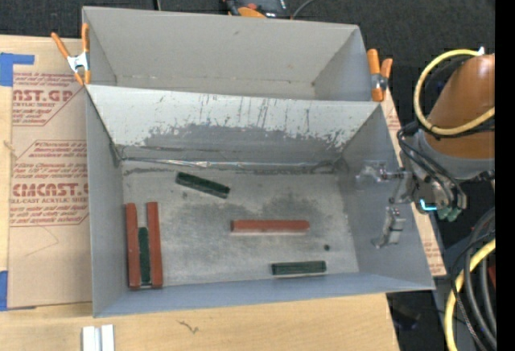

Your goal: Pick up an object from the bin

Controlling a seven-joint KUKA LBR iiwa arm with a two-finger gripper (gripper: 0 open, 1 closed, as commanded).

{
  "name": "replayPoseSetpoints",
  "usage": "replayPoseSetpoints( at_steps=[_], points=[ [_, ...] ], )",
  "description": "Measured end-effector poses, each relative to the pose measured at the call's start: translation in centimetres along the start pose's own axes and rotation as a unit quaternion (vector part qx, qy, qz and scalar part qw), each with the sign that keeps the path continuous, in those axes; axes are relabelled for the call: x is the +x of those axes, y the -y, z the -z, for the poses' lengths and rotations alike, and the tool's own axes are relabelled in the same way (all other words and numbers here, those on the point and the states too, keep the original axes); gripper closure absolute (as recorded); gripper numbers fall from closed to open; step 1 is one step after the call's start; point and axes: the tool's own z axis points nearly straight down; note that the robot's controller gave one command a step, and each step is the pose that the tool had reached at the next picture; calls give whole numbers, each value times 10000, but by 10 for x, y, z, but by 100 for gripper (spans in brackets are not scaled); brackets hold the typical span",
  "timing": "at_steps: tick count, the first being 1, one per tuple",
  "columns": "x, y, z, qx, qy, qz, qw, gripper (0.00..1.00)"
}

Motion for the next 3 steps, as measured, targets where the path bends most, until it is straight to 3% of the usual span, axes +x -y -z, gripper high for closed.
replayPoseSetpoints(
  at_steps=[1, 2, 3],
  points=[
    [5, -68, -124, -14, -6, 449, 9990, 0],
    [-48, -152, -132, -11, 48, 203, 9998, 0],
    [-49, -148, -129, 0, 53, 173, 9998, 100]
  ],
)
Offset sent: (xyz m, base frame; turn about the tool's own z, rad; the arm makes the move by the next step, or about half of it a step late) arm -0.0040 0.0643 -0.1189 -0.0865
